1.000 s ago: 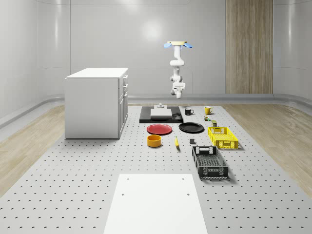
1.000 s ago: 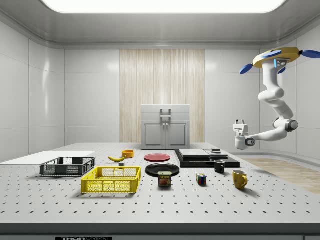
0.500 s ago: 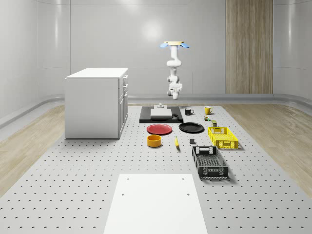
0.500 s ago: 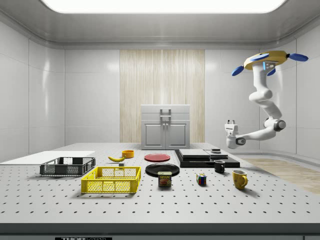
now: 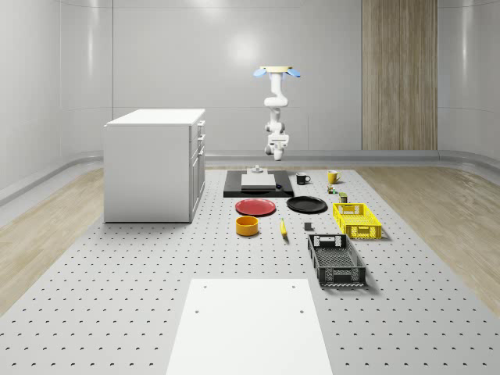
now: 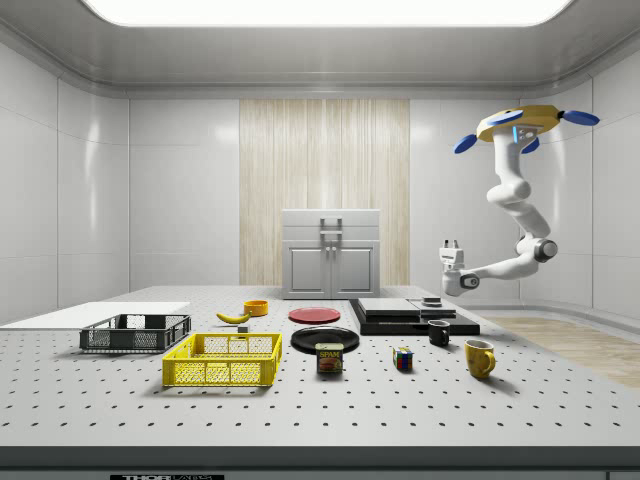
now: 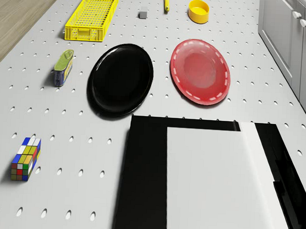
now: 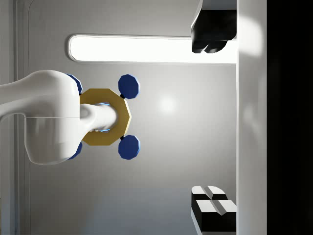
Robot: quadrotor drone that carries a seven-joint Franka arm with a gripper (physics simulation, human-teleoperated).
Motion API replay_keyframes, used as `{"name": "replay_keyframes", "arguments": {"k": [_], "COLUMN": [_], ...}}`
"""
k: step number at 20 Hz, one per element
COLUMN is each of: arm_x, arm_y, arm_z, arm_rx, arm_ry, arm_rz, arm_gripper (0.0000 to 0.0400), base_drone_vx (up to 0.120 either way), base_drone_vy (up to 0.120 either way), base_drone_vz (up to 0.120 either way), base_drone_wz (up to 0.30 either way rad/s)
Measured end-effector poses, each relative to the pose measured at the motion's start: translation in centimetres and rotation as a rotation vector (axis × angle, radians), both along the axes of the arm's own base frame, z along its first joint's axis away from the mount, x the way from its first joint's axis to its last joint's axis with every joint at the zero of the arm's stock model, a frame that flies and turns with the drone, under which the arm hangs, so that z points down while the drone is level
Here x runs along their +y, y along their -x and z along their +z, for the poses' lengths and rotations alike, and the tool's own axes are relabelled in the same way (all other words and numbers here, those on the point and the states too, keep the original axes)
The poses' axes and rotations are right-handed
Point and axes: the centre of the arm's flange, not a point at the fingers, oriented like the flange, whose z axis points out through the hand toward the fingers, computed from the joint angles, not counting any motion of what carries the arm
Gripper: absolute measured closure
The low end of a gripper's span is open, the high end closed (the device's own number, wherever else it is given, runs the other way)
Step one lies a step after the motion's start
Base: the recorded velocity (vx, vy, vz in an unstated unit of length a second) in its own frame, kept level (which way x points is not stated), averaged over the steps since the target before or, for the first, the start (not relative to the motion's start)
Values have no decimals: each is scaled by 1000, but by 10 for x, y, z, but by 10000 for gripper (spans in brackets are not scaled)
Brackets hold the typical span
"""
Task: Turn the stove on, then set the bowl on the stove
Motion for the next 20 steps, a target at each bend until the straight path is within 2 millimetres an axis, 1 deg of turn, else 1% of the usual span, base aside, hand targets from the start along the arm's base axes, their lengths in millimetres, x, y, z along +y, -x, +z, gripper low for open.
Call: {"name": "replay_keyframes", "arguments": {"k": [13, 17, 19, 20], "arm_x": [5, 10, 15, 17], "arm_y": [1, 1, 1, 1], "arm_z": [0, -1, -1, -2], "arm_rx": [-10, -13, -14, -15], "arm_ry": [50, 104, 148, 176], "arm_rz": [-1, -2, -3, -4], "arm_gripper": [0, 0, 0, 0], "base_drone_vx": [0, 0, 0, 0], "base_drone_vy": [-120, -120, -120, -120], "base_drone_vz": [0, 0, -100, 0], "base_drone_wz": [0, 0, 0, 0]}}
